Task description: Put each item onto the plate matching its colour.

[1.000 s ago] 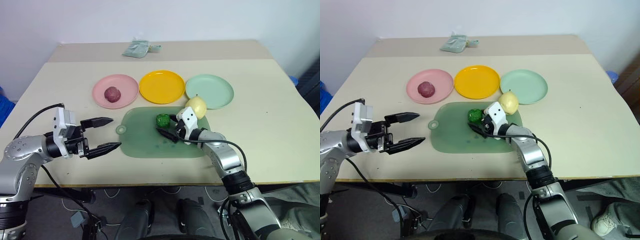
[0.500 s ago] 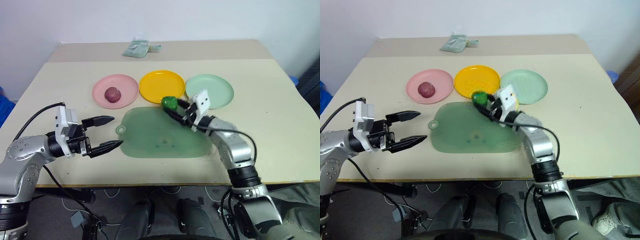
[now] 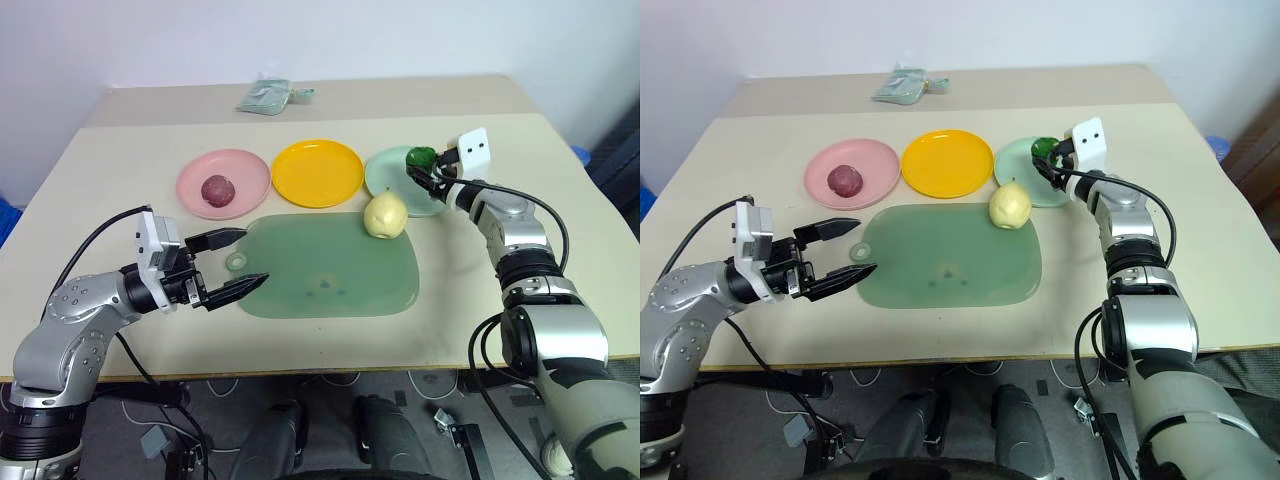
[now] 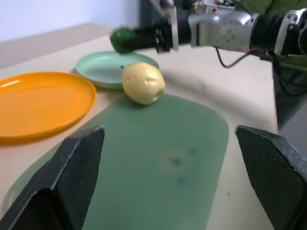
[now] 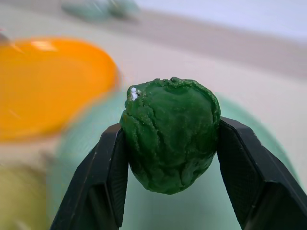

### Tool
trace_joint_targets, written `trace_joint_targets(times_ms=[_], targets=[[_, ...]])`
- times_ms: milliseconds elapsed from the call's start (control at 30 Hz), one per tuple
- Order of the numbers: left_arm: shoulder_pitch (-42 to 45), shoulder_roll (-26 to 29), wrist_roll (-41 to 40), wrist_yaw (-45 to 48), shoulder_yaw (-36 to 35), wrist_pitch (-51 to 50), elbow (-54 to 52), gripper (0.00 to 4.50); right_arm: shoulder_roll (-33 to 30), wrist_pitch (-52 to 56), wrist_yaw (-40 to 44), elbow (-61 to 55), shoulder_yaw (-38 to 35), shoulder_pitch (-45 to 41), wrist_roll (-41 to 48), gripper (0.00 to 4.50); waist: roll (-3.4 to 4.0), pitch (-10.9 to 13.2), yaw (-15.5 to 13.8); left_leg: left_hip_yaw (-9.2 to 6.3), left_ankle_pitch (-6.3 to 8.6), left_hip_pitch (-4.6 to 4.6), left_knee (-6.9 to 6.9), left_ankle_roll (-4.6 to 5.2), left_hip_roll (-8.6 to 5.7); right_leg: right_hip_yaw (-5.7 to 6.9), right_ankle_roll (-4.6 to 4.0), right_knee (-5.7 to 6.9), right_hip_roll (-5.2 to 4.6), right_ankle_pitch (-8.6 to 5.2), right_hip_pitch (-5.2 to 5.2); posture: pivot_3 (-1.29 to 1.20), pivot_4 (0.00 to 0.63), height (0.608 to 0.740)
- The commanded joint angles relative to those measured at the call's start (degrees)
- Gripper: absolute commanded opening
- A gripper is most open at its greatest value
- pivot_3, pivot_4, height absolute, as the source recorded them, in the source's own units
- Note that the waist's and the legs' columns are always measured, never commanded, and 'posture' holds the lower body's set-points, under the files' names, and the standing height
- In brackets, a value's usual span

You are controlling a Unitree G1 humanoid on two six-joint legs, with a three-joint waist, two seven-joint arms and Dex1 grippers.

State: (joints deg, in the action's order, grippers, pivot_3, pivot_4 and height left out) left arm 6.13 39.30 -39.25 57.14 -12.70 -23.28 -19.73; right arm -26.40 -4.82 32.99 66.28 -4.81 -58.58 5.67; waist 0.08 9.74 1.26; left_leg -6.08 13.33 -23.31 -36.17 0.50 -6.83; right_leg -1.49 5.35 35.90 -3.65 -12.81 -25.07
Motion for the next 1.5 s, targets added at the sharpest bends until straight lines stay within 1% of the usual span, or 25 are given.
trace_joint_targets(times_ms=[33,67,100,133,167,233,333,400,467,500,567,667,767,967,1067,1233,1500], targets=[[-0.9,-0.3,-0.5,-1.4,-1.3,0.6,-3.0,4.50,-1.2,-3.7,-1.8,4.5,-1.0,-3.8,-1.5,3.10,0.00,0.0,0.1,0.00,-0.01,0.00,0.04,-0.02,0.02,-0.01,-0.03,0.03,0.01,-0.01,-0.04,0.00,0.150,0.740],[-1.1,-0.3,-0.6,-1.6,-1.4,0.6,-3.2,4.50,-1.2,-4.1,-1.9,5.2,-1.2,-4.0,-1.7,3.43,0.00,0.0,0.1,0.00,-0.02,0.00,0.07,-0.04,0.03,-0.01,-0.07,0.06,0.02,-0.03,-0.06,0.00,0.150,0.740],[-1.3,-0.3,-0.8,-1.7,-1.5,0.6,-3.4,4.50,-1.1,-4.4,-1.9,5.6,-1.2,-4.2,-1.8,3.87,0.00,0.0,0.0,0.00,-0.03,0.00,0.08,-0.05,0.04,-0.01,-0.08,0.10,0.03,-0.04,-0.10,0.00,0.150,0.740],[-1.5,-0.4,-0.8,-1.8,-1.5,0.6,-3.5,4.50,-1.0,-4.7,-1.7,5.8,-1.3,-4.4,-1.8,4.44,0.00,0.0,0.0,0.00,-0.04,0.00,0.08,-0.07,0.06,0.00,-0.09,0.11,0.05,-0.04,-0.10,0.00,0.150,0.740],[-1.6,-0.4,-0.8,-1.9,-1.5,0.7,-3.6,4.50,-0.9,-4.9,-1.5,5.7,-1.4,-4.5,-1.8,4.48,0.00,0.0,-0.1,0.00,-0.04,0.00,0.07,-0.06,0.06,0.00,-0.11,0.12,0.06,-0.03,-0.10,0.00,0.150,0.740],[-1.7,-0.4,-0.8,-2.0,-1.5,0.8,-3.4,4.50,-0.9,-5.3,-0.3,4.9,-2.2,-4.6,-1.1,4.48,0.00,0.0,-0.1,0.00,-0.02,0.00,0.05,-0.02,0.06,0.00,-0.13,0.14,0.06,-0.01,-0.09,0.00,0.150,0.740],[-1.7,-0.5,-0.6,-2.0,-1.2,1.1,-2.9,4.50,-0.6,-4.2,3.6,1.3,-4.2,-4.0,1.5,4.48,0.00,0.0,-0.2,-0.01,-0.01,0.00,0.04,-0.01,0.06,0.01,-0.13,0.14,0.07,-0.01,-0.08,0.00,0.150,0.740],[-1.5,-0.6,-0.5,-1.8,-0.9,1.2,-2.5,4.50,-0.1,-0.6,7.3,-5.2,-5.8,-2.0,5.0,4.48,0.01,0.0,-0.2,-0.01,-0.02,0.00,0.04,-0.01,0.06,0.01,-0.13,0.14,0.07,0.00,-0.08,0.00,0.150,0.740],[-1.1,-0.6,-0.4,-1.3,-0.6,1.3,-1.7,4.50,0.9,7.0,9.4,-16.6,-7.2,2.0,9.8,4.48,0.01,0.0,-0.3,-0.02,0.00,0.00,0.05,0.02,0.07,0.02,-0.13,0.15,0.07,0.00,-0.08,0.00,0.150,0.740],[-0.6,-0.6,-0.3,-1.0,-0.3,1.4,-1.1,4.50,1.6,11.8,9.2,-25.1,-7.1,5.6,12.1,4.48,0.01,0.0,-0.4,-0.05,0.02,0.00,0.04,0.05,0.08,0.04,-0.13,0.14,0.08,-0.01,-0.08,0.00,0.150,0.740],[0.1,-0.6,-0.1,-0.6,0.0,1.4,-0.4,4.50,2.4,18.6,8.0,-37.1,-6.9,10.8,14.8,4.48,0.00,0.0,-0.6,-0.10,0.07,0.00,0.03,0.12,0.09,0.07,-0.14,0.18,0.08,-0.01,-0.08,0.00,0.150,0.740],[1.5,-0.7,-0.2,0.2,0.4,1.5,0.6,4.50,3.1,28.0,5.0,-50.5,-5.9,17.6,17.3,4.48,0.01,0.0,-0.8,-0.09,0.08,-0.01,0.02,0.14,0.09,0.06,-0.14,0.21,0.08,0.00,-0.09,0.00,0.150,0.740],[2.6,-0.7,-0.1,0.9,0.8,1.3,1.4,4.50,3.6,35.1,1.7,-58.2,-5.7,21.4,18.9,4.48,0.01,0.0,-0.7,-0.09,0.07,0.00,0.00,0.13,0.08,0.06,-0.17,0.22,0.08,0.02,-0.10,0.00,0.150,0.740],[3.1,-0.8,0.1,1.1,1.2,1.3,1.7,4.50,3.5,44.5,-0.3,-65.0,-4.7,25.5,21.3,4.48,0.01,0.0,-0.6,-0.09,0.06,0.00,0.06,0.12,0.11,0.06,-0.19,0.20,0.09,0.01,-0.13,0.00,0.150,0.740],[2.8,-0.8,0.1,1.0,1.1,1.3,1.4,4.50,3.2,47.2,-1.1,-66.6,-4.0,26.8,21.3,4.48,0.01,0.0,-0.6,-0.09,0.06,-0.01,0.03,0.12,0.10,0.06,-0.18,0.20,0.08,0.02,-0.11,0.00,0.150,0.740],[1.1,-0.6,-0.6,0.9,0.3,1.0,-0.1,4.50,3.3,45.9,-1.4,-65.2,-1.7,28.3,19.0,4.48,0.01,0.0,-0.6,-0.09,0.06,-0.01,0.02,0.12,0.10,0.07,-0.18,0.19,0.08,0.02,-0.10,0.00,0.150,0.740],[0.3,2.2,-2.1,1.6,-1.1,-1.0,-2.3,4.50,3.7,43.1,-0.6,-60.4,-0.6,26.6,17.0,4.48,0.01,0.0,-0.6,-0.08,0.06,-0.01,0.01,0.12,0.11,0.07,-0.18,0.20,0.08,0.02,-0.11,0.00,0.150,0.740]])
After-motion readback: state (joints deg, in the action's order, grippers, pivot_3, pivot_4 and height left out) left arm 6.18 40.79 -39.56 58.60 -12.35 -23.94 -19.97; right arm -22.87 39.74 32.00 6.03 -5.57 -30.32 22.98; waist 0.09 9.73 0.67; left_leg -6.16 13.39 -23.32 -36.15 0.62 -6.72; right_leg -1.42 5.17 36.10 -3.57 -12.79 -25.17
